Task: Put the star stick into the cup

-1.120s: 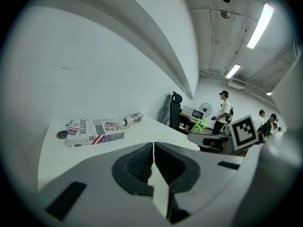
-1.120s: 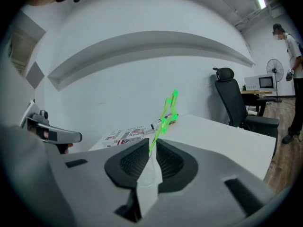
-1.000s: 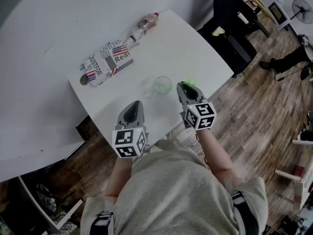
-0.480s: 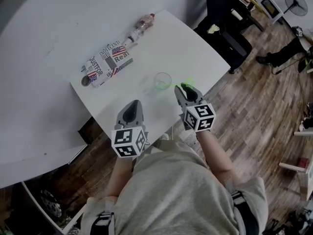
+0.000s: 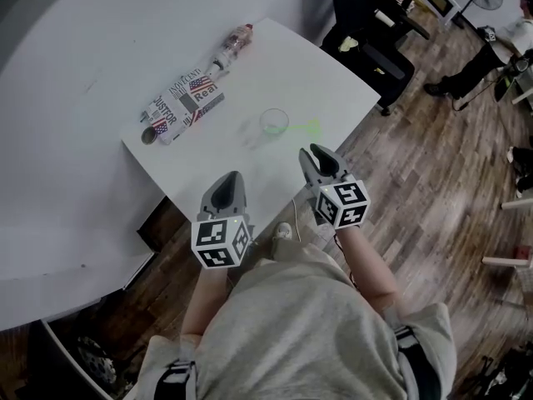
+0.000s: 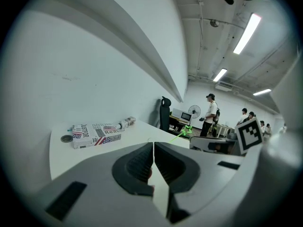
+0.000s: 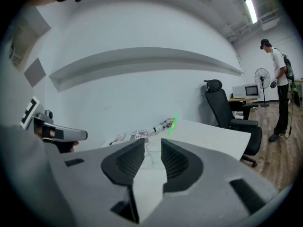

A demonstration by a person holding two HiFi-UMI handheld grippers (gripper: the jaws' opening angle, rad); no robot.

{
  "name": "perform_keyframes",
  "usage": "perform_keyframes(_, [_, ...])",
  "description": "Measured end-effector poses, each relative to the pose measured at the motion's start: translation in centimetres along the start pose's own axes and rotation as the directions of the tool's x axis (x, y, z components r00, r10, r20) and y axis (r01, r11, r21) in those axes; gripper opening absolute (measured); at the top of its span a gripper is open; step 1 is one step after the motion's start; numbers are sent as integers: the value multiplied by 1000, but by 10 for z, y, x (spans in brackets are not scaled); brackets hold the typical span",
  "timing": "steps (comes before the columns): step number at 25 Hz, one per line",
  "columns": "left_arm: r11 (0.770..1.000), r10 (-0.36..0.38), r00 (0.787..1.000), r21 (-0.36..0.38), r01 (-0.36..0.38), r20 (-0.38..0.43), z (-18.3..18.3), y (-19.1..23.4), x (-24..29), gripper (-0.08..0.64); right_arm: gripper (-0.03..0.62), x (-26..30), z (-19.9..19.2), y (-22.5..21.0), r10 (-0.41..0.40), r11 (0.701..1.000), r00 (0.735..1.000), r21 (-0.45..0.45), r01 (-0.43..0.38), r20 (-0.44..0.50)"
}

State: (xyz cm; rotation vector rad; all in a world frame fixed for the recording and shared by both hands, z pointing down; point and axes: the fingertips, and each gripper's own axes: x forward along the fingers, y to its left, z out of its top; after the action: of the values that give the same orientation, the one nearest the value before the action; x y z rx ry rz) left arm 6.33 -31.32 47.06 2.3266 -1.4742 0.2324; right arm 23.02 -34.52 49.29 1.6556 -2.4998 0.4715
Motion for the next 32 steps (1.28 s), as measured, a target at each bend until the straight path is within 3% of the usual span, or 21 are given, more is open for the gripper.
perform_keyframes(13, [997, -71, 997, 29, 71, 17, -23, -11, -86, 11, 104, -88, 24, 88, -5, 1000, 989, -27, 9, 147])
perform_keyframes(25, [994, -105, 994, 39, 104, 25, -44, -15, -163, 11, 0, -155, 3, 161, -16, 999, 987, -45, 23, 160])
perform_keyframes(32, [993, -115, 993, 45, 114, 38, -50, -17, -192, 10, -3, -180, -4, 189, -2, 999, 985, -49, 10, 170])
